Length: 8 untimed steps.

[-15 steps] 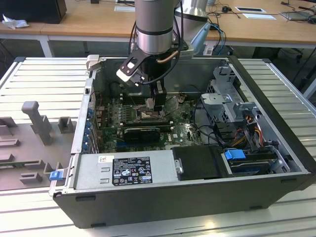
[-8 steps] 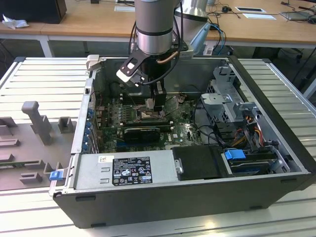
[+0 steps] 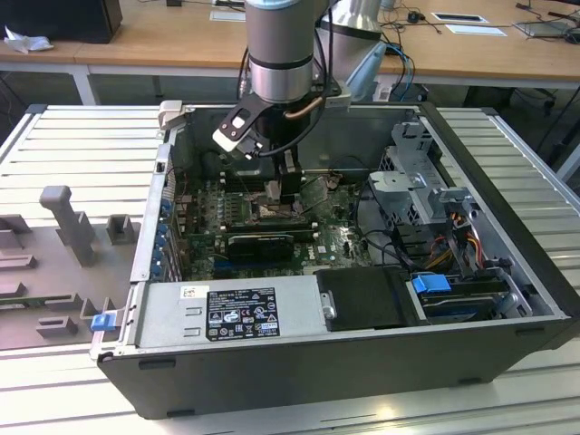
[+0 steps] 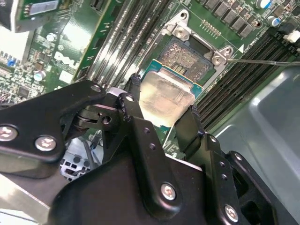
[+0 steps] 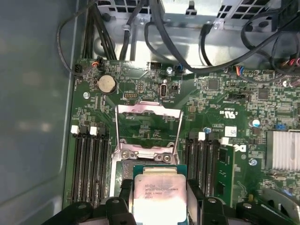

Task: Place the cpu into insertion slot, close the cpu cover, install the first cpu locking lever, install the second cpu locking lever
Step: 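Place the cpu into insertion slot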

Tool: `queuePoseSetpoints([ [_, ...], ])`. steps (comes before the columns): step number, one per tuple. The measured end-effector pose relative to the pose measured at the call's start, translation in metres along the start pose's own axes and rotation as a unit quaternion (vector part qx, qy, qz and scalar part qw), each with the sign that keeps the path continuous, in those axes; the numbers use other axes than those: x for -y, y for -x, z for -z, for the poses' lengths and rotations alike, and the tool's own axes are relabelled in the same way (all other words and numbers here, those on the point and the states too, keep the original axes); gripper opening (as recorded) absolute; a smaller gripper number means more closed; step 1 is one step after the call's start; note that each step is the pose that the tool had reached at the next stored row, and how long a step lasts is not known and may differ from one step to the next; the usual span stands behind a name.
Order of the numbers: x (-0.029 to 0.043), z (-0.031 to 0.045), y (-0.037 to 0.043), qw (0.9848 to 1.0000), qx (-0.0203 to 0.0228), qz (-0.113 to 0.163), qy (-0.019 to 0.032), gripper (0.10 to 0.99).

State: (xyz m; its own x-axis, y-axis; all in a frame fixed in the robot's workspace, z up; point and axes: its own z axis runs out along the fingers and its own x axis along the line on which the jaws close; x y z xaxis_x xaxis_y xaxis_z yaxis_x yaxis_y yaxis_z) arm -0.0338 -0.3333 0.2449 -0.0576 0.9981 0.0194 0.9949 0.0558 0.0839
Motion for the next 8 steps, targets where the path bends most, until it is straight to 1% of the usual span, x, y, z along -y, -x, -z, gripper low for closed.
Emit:
queuePoseSetpoints([
  [2, 0.0010, -0.0038, -0.0018, 1.0000, 0.0002, -0.002, 0.0000, 0.541],
  [5, 0.0061, -0.0126, -0.0023, 1.0000, 0.0003, -0.002, 0.0000, 0.541],
  [7, 0.0078, -0.0161, -0.0025, 1.0000, 0.0002, -0.002, 0.0001, 0.541],
  [8, 0.0086, -0.0191, -0.0033, 1.0000, 0.0002, -0.002, 0.0001, 0.541],
])
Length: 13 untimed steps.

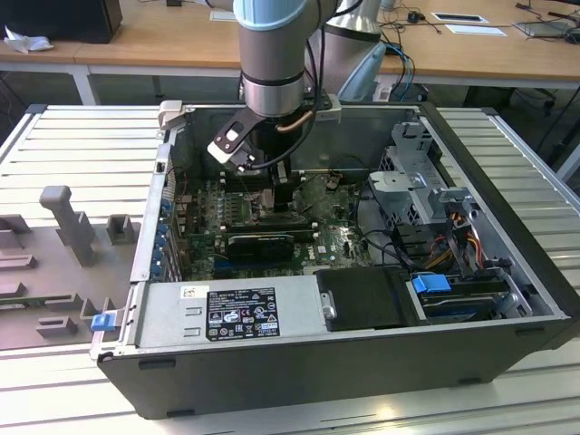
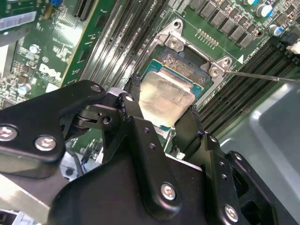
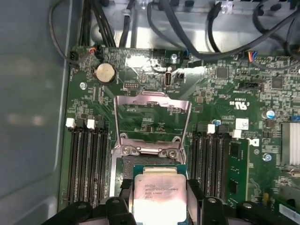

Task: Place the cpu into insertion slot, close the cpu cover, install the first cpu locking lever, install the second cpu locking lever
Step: 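Place the cpu into insertion slot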

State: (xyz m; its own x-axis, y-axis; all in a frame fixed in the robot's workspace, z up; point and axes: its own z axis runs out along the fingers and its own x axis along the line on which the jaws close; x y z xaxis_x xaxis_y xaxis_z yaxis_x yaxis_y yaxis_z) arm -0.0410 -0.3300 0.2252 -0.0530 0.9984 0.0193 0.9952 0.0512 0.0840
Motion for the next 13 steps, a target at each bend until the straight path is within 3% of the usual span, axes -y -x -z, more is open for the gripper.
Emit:
queuePoseSetpoints([
  [13, 0.0029, -0.0187, -0.0084, 0.9998, 0.0015, -0.017, 0.0002, 0.541],
])
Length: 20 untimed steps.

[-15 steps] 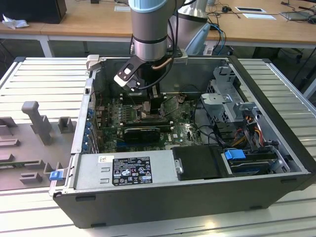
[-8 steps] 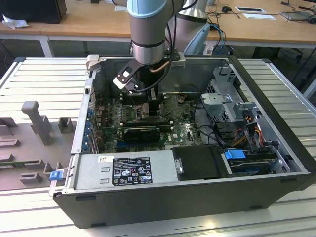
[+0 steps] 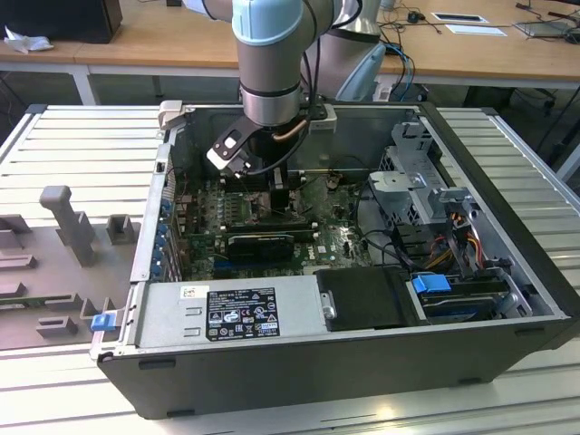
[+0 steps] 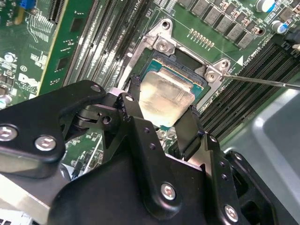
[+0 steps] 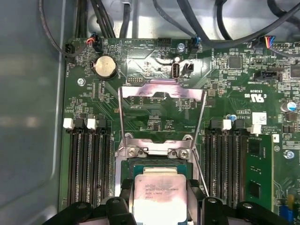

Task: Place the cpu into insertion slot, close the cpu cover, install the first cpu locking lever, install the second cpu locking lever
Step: 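Place the cpu into insertion slot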

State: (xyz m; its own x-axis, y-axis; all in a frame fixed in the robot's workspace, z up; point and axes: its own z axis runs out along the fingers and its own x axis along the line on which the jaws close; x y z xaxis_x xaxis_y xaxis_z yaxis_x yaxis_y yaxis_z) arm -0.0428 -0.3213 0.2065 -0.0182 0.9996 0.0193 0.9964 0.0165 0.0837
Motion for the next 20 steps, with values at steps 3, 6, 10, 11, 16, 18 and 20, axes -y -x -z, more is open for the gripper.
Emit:
queuePoseSetpoints([
  [3, 0.0003, -0.0029, -0.0003, 1.0000, 0.0005, 0.000, 0.0000, 0.541],
  [6, 0.0004, -0.0044, -0.0002, 1.0000, 0.0011, 0.000, -0.0001, 0.541],
  [10, 0.0004, -0.0045, -0.0002, 1.0000, 0.0012, 0.000, 0.0000, 0.541],
  [11, 0.0004, -0.0045, -0.0002, 1.0000, 0.0012, 0.000, 0.0000, 0.549],
  [16, 0.0003, -0.0030, -0.0003, 1.0000, 0.0013, 0.000, 0.0000, 0.616],
  [18, -0.0002, 0.0027, -0.0004, 1.0000, 0.0012, 0.000, 0.0000, 0.600],
  [20, -0.0004, 0.0054, -0.0004, 1.0000, 0.0012, 0.000, -0.0001, 0.533],
])
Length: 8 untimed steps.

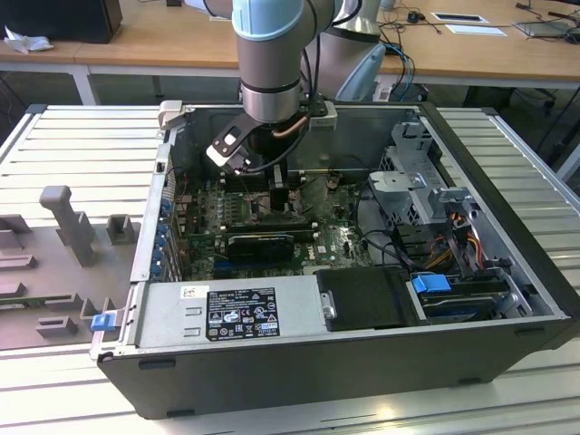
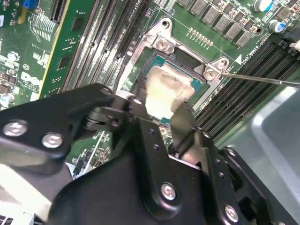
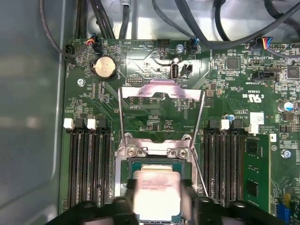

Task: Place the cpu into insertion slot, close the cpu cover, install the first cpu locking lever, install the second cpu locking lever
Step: 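Place the cpu into insertion slot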

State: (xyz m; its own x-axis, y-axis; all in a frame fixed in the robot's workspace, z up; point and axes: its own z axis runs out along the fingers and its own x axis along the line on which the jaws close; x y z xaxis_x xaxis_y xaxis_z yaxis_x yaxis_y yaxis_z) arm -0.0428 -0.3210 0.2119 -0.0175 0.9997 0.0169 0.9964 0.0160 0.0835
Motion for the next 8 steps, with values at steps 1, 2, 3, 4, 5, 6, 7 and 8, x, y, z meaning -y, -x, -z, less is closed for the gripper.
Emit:
queuePoseSetpoints([
  [1, -0.0001, 0.0009, 0.0000, 1.0000, 0.0000, 0.000, 0.0000, 0.412],
  [2, -0.0002, 0.0021, 0.0000, 1.0000, 0.0000, 0.000, -0.0001, 0.349],
  [3, -0.0003, 0.0031, -0.0001, 1.0000, 0.0000, 0.000, -0.0001, 0.290],
  [4, -0.0003, 0.0036, -0.0001, 1.0000, 0.0001, 0.000, -0.0001, 0.227],
  [5, -0.0004, 0.0046, -0.0001, 1.0000, 0.0001, 0.000, -0.0001, 0.169],
  [6, -0.0005, 0.0052, -0.0001, 1.0000, 0.0001, 0.000, -0.0001, 0.169],
  [7, -0.0005, 0.0056, -0.0001, 1.0000, 0.0002, 0.000, -0.0001, 0.110],
  [8, -0.0006, 0.0064, -0.0001, 1.0000, 0.0001, 0.000, -0.0001, 0.106],
])
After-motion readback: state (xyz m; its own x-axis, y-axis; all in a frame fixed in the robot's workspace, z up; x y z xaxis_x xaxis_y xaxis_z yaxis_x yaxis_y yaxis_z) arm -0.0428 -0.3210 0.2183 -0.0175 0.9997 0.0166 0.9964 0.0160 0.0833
